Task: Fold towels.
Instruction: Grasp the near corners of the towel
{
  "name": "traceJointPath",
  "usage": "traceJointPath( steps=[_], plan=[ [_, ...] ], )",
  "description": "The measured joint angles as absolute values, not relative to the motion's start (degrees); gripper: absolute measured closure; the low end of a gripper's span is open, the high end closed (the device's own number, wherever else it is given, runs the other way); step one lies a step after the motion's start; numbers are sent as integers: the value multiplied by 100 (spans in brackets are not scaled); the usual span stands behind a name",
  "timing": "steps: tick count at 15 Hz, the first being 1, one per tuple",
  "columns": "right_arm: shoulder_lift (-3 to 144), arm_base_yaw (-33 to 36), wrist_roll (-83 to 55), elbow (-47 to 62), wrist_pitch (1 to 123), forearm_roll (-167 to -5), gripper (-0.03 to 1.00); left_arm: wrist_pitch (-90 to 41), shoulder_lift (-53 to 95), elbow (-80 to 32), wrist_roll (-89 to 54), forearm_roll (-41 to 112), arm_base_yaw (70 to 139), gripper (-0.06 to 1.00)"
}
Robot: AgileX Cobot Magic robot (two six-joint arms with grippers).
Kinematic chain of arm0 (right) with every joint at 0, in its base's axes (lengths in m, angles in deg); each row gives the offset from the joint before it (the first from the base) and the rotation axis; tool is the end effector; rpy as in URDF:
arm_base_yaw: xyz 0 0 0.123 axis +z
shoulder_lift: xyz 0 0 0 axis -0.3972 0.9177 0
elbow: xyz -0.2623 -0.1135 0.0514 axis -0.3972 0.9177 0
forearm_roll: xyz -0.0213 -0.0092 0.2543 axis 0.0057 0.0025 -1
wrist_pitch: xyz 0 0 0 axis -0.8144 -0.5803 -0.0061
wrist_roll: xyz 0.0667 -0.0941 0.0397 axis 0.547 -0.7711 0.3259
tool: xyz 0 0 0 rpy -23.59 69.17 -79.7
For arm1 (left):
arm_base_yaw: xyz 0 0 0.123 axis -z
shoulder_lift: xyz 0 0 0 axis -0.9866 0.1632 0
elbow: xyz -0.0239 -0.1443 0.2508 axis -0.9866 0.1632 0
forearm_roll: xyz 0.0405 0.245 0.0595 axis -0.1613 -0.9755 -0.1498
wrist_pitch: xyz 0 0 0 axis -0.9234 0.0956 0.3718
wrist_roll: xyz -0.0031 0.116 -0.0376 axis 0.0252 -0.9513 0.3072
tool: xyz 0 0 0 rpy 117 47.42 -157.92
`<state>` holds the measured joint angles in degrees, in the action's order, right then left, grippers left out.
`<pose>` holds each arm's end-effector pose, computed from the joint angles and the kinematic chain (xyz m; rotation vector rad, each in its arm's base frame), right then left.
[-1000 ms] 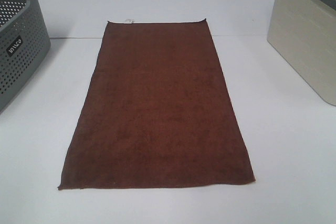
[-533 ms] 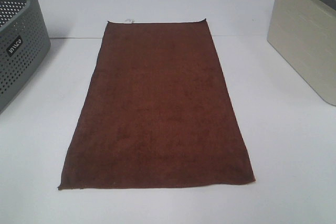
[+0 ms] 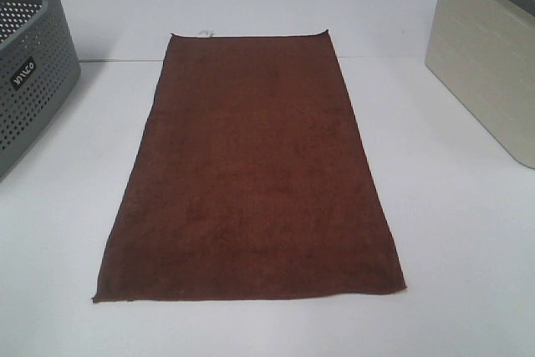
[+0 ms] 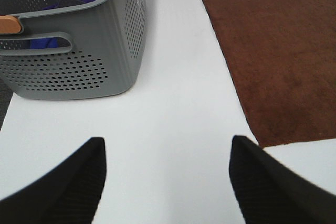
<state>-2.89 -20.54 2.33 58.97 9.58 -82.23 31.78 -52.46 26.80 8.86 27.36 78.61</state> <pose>0.0179 0.0089 0.2655 -0.1747 2.0360 0.0478 0.0196 -0.0090 0.2676 0.1007 2.0207 -0.0054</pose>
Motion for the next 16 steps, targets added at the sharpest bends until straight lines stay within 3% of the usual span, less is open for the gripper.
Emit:
traceJointPath(
  steps=[16],
  plan=[
    [-289, -2054, 233, 5897, 958, -8223, 18, 3178, -5246, 2680, 886, 2736, 7861, 30]
  ],
)
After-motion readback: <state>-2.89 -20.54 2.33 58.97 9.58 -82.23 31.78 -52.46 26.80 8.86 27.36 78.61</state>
